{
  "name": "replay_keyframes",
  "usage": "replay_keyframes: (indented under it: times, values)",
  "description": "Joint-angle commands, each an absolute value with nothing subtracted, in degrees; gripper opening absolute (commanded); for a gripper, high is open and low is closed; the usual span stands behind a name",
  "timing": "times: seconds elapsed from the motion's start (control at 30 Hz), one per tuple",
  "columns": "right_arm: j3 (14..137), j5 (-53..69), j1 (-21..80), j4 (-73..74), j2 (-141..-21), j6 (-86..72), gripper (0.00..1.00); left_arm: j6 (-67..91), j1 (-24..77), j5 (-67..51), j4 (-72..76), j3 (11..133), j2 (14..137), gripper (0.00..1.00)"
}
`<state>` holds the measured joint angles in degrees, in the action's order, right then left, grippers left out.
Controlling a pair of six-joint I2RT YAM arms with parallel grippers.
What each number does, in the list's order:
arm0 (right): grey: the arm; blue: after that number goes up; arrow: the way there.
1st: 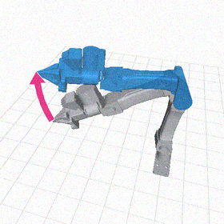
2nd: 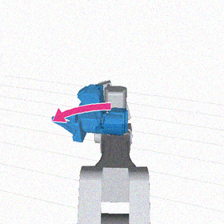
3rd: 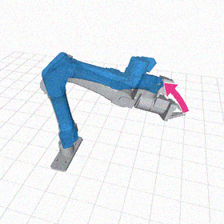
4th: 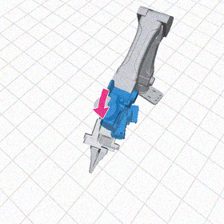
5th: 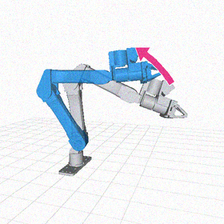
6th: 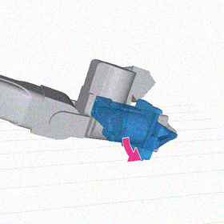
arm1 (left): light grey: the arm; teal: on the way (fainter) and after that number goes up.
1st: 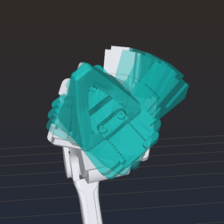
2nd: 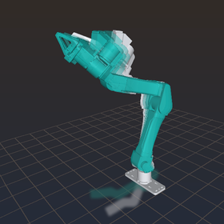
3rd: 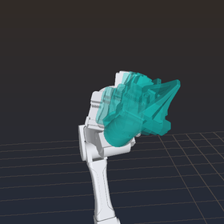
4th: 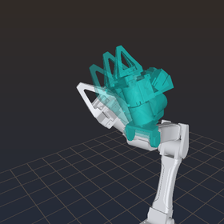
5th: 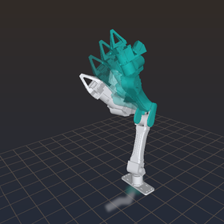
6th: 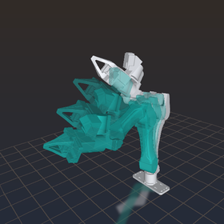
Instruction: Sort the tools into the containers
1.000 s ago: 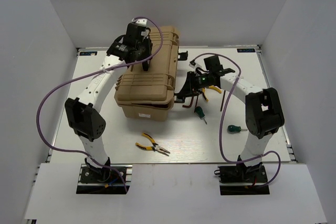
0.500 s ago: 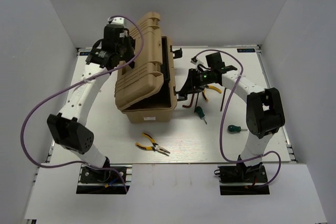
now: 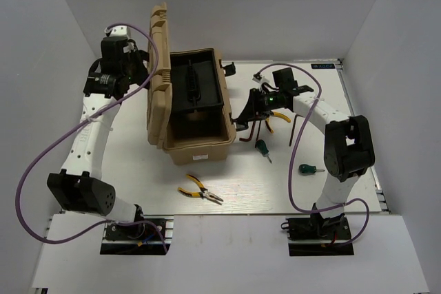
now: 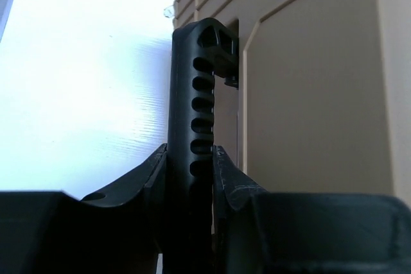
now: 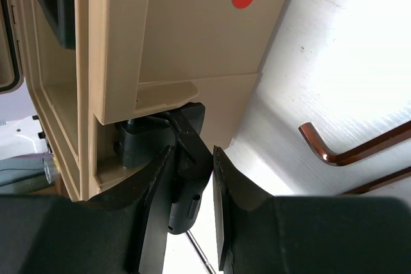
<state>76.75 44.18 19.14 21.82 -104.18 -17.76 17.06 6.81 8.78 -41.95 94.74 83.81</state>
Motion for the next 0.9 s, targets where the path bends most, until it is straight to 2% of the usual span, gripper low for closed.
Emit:
replay_keyframes:
  times: [0.0, 0.13, 0.17, 0.3, 0.37, 0.4, 0.47, 0.57, 0.7, 0.87]
  values:
    - [76.82, 39.2, 16.26, 23.64, -101.87, -13.36, 0.0, 14.77, 0.71, 19.07, -38.14, 94.31, 77.61, 0.14]
    - [76.38, 39.2, 15.91, 23.47, -101.87, -13.36, 0.0, 15.47, -2.19, 18.38, -38.14, 91.76, 76.21, 0.34]
    - [76.29, 39.37, 15.73, 23.47, -101.87, -13.45, 0.0, 16.08, -3.24, 17.85, -38.14, 91.76, 76.2, 0.46]
    - [75.85, 39.46, 15.64, 23.38, -101.6, -13.45, 0.0, 16.7, -5.53, 18.54, -39.54, 93.07, 75.67, 0.76]
    - [75.67, 39.64, 15.38, 23.03, -101.25, -13.45, 0.0, 17.22, -6.32, 19.07, -40.33, 93.6, 74.45, 0.83]
    - [75.5, 39.64, 15.21, 23.11, -101.16, -13.36, 0.0, 17.84, -7.02, 20.2, -40.34, 94.21, 74.44, 0.9]
    - [75.32, 39.73, 15.03, 22.94, -100.99, -13.45, 0.0, 17.84, -7.73, 22.05, -41.57, 94.83, 73.83, 0.91]
    - [74.97, 40.08, 14.85, 22.59, -100.81, -13.71, 0.0, 20.64, -8.26, 25.12, -43.15, 96.15, 72.33, 1.0]
    - [74.18, 40.78, 14.85, 22.24, -100.63, -13.89, 0.0, 23.11, -8.88, 29.96, -45.43, 98.17, 69.96, 1.0]
    - [74.36, 42.89, 15.21, 21.97, -101.51, -14.15, 0.0, 23.91, -8.88, 27.25, -45.44, 96.78, 68.55, 1.0]
